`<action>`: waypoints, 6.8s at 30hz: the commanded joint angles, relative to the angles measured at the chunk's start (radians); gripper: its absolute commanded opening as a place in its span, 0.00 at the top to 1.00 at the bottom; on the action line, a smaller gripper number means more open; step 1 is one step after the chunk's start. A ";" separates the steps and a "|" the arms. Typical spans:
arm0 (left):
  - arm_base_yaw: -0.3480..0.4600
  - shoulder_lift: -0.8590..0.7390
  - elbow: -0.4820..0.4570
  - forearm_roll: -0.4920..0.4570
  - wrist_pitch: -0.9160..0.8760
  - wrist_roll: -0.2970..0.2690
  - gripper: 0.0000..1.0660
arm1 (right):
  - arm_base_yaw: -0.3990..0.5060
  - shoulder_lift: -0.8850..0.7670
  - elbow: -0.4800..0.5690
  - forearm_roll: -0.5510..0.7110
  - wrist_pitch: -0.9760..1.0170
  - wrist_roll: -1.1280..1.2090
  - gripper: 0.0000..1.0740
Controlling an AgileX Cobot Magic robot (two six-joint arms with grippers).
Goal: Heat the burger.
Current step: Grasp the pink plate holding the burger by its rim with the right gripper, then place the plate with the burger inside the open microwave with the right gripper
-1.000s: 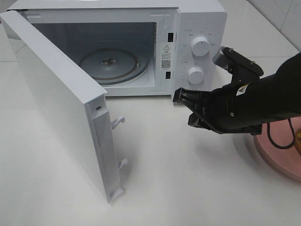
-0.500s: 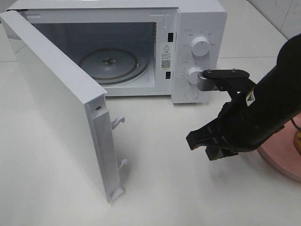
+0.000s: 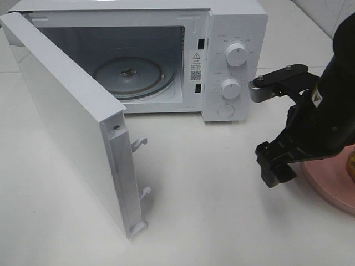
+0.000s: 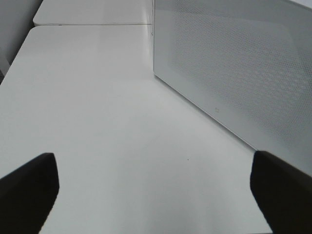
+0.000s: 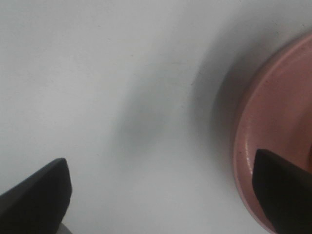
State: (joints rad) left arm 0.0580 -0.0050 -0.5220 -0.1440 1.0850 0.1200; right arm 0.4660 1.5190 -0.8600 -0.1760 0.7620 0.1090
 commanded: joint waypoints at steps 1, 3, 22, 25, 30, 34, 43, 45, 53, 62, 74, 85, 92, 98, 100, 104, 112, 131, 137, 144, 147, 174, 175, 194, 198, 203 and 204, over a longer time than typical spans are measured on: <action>0.004 -0.015 0.004 -0.001 -0.012 0.002 0.06 | -0.059 -0.006 -0.005 -0.009 0.033 -0.053 0.07; 0.004 -0.015 0.004 -0.001 -0.012 0.002 0.06 | -0.099 -0.006 -0.005 -0.009 0.033 -0.072 0.07; 0.004 -0.015 0.004 -0.001 -0.012 0.002 0.06 | -0.267 0.121 -0.005 0.014 -0.097 -0.086 0.11; 0.004 -0.015 0.004 -0.001 -0.012 0.002 0.06 | -0.267 0.154 -0.005 0.026 -0.139 -0.086 0.12; 0.004 -0.015 0.004 -0.001 -0.012 0.002 0.06 | -0.274 0.216 -0.005 0.027 -0.191 -0.053 0.13; 0.004 -0.015 0.004 -0.001 -0.012 0.002 0.06 | -0.288 0.257 -0.005 0.016 -0.223 -0.036 0.14; 0.004 -0.015 0.004 -0.001 -0.012 0.002 0.06 | -0.331 0.311 -0.005 0.021 -0.262 -0.035 0.16; 0.004 -0.015 0.004 -0.001 -0.012 0.002 0.06 | -0.331 0.317 -0.005 0.021 -0.263 -0.032 0.16; 0.004 -0.015 0.004 -0.001 -0.012 0.002 0.06 | -0.331 0.340 -0.005 0.025 -0.266 -0.031 0.24; 0.004 -0.015 0.004 -0.001 -0.012 0.002 0.06 | -0.331 0.340 -0.005 0.025 -0.266 -0.013 0.62; 0.004 -0.015 0.004 -0.001 -0.012 0.002 0.06 | -0.331 0.340 -0.005 0.027 -0.260 0.002 1.00; 0.004 -0.015 0.004 -0.001 -0.012 0.002 0.06 | -0.292 0.340 -0.005 -0.068 -0.240 0.102 1.00; 0.004 -0.015 0.004 -0.001 -0.012 0.002 0.06 | -0.247 0.335 -0.005 -0.152 -0.213 0.184 1.00; 0.004 -0.015 0.004 -0.001 -0.012 0.002 0.06 | -0.196 0.311 -0.005 -0.266 -0.160 0.281 1.00; 0.004 -0.015 0.004 -0.001 -0.012 0.002 0.06 | -0.191 0.310 -0.005 -0.283 -0.156 0.293 1.00; 0.004 -0.015 0.004 -0.001 -0.012 0.002 0.06 | -0.157 0.308 -0.005 -0.337 -0.113 0.341 1.00; 0.004 -0.015 0.004 -0.001 -0.012 0.002 0.06 | -0.096 0.308 -0.005 -0.413 -0.037 0.413 1.00; 0.004 -0.015 0.004 -0.001 -0.012 0.002 0.06 | 0.015 0.225 -0.005 -0.475 0.073 0.464 1.00; 0.004 -0.015 0.004 -0.001 -0.012 0.002 0.06 | 0.056 0.178 0.016 -0.479 0.091 0.463 1.00; 0.004 -0.015 0.004 -0.001 -0.012 0.002 0.06 | 0.084 0.129 0.085 -0.476 0.093 0.464 1.00; 0.004 -0.015 0.004 -0.001 -0.012 0.002 0.06 | 0.113 0.087 0.138 -0.476 0.093 0.471 1.00; 0.004 -0.015 0.004 -0.001 -0.012 0.002 0.06 | 0.419 -0.096 0.305 -0.486 0.117 0.505 1.00; 0.004 -0.015 0.004 -0.001 -0.012 0.002 0.06 | 0.419 -0.096 0.305 -0.486 0.117 0.505 1.00; 0.004 -0.015 0.004 -0.001 -0.012 0.002 0.06 | 0.521 -0.096 0.305 -0.506 0.080 0.325 1.00; 0.004 -0.015 0.004 -0.001 -0.012 0.002 0.06 | 0.521 -0.096 0.305 -0.506 0.057 0.238 1.00; 0.004 -0.015 0.004 -0.001 -0.012 0.002 0.06 | 0.521 -0.096 0.305 -0.566 -0.012 0.142 0.99; 0.004 -0.015 0.004 -0.001 -0.012 0.002 0.06 | 0.521 -0.096 0.305 -0.566 -0.012 0.142 0.99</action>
State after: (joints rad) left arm 0.0580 -0.0050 -0.5220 -0.1440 1.0850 0.1220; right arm 0.9860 1.4330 -0.5580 -0.6590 0.7550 0.2860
